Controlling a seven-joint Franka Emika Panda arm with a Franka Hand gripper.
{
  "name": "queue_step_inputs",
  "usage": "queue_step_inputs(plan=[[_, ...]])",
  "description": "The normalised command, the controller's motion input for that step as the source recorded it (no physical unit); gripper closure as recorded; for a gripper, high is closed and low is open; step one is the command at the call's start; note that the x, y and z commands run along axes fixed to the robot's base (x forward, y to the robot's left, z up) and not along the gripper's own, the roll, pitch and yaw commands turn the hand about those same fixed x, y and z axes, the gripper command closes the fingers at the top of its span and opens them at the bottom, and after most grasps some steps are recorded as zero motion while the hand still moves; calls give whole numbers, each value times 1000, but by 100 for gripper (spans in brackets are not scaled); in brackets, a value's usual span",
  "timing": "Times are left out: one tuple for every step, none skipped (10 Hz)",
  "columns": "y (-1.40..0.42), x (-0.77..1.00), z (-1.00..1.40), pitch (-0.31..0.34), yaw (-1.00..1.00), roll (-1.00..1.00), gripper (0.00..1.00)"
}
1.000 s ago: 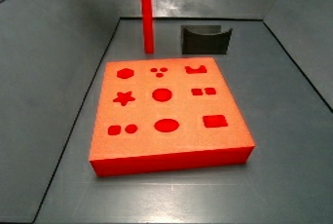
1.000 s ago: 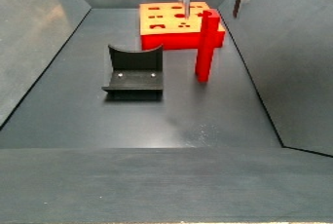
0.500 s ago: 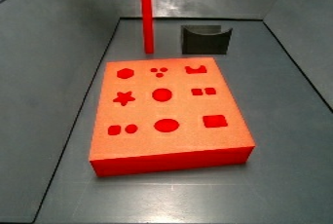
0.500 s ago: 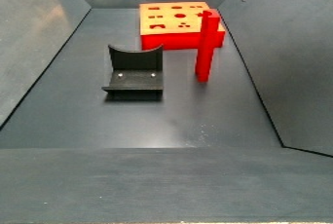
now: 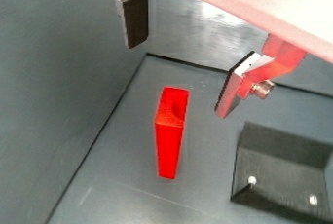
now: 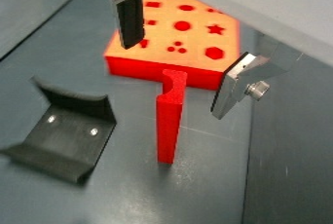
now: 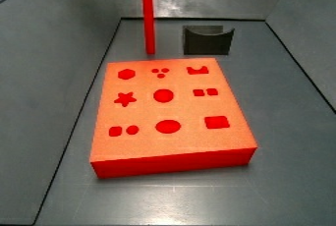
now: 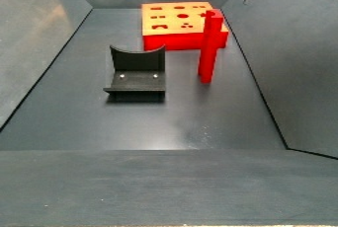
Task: Pick up the arch object. Move up. Rotate the arch object. Move to above the board. Insert the arch object.
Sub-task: Rotate the arch object.
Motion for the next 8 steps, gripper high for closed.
queue_step_inputs(plan=[[25,20,-11,15,-1000,1,0],[25,20,-11,16,-1000,1,0],[24,20,-11,17,-1000,1,0],[24,20,-11,18,-1000,1,0],[23,20,-11,21,-1000,1,0],[23,20,-11,22,-1000,1,0],[23,20,-11,25,-1000,2,0],[23,20,-11,27,-1000,2,0]])
